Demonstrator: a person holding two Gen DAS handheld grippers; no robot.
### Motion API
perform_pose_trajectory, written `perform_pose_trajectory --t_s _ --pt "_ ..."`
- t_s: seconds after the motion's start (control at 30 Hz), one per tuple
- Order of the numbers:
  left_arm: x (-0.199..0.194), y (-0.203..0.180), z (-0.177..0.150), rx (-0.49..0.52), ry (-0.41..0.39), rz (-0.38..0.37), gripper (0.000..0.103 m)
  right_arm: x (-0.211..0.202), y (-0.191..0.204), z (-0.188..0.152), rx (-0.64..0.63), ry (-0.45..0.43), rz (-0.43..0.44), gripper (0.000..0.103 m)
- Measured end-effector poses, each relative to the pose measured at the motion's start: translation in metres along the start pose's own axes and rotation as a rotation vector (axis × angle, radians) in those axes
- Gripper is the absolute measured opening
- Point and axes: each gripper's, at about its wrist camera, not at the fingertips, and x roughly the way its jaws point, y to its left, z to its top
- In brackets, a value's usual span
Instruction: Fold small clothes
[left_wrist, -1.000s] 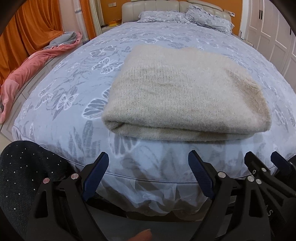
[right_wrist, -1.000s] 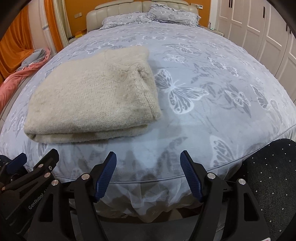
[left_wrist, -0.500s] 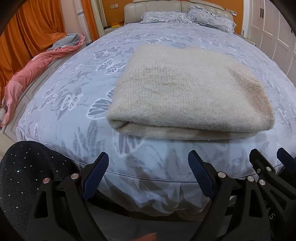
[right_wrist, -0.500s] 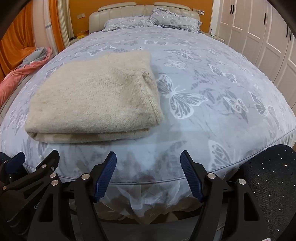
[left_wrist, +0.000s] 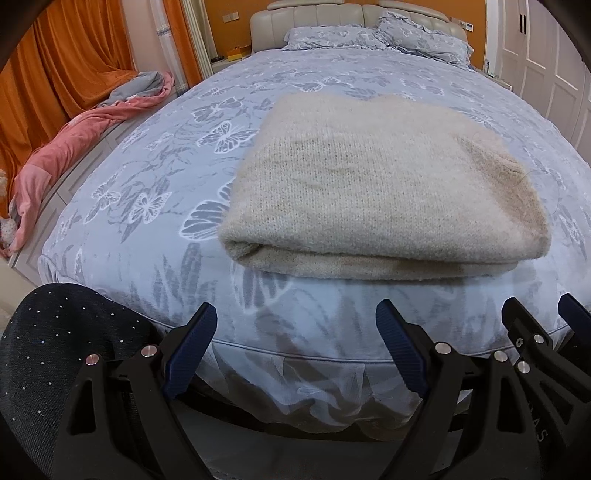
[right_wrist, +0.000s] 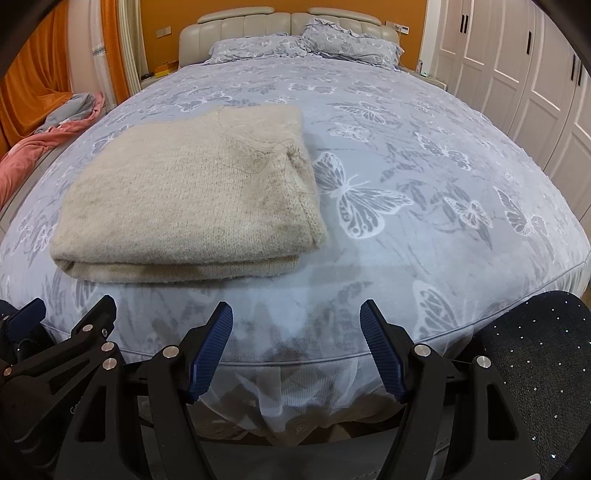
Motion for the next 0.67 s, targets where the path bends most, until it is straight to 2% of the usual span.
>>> perform_pose_trajectory --t_s 0.1,0.3,0.4,0.53,0.67 --pt "-0.0038 -0.0003 -0.0008 -0.002 -0.019 0.047 0.090 0.0006 -0.0006 0.0000 -0.003 0.001 0.001 0.070" --pt "-0.0024 0.0037 0.0008 -0.015 -0.013 0.036 0.091 0.0007 -0.0001 0.0000 -0.008 -0.001 0.001 0.070" --pt "-0.0022 0.0043 0.0012 -0.014 -0.017 0.027 0.088 0.0006 0.0002 -0.0002 -0.009 -0.004 0.002 0.070" --pt "-0.0034 -0.0005 -0.0003 0.001 -0.019 0.004 0.078 0.0006 0.0005 -0.0003 -0.013 -0.003 0.000 0.070" --pt "-0.0031 -0.0007 -0.0005 -0.002 -0.017 -0.003 0.078 0.0004 0.0002 -0.0003 -0.013 -0.004 0.002 0.070"
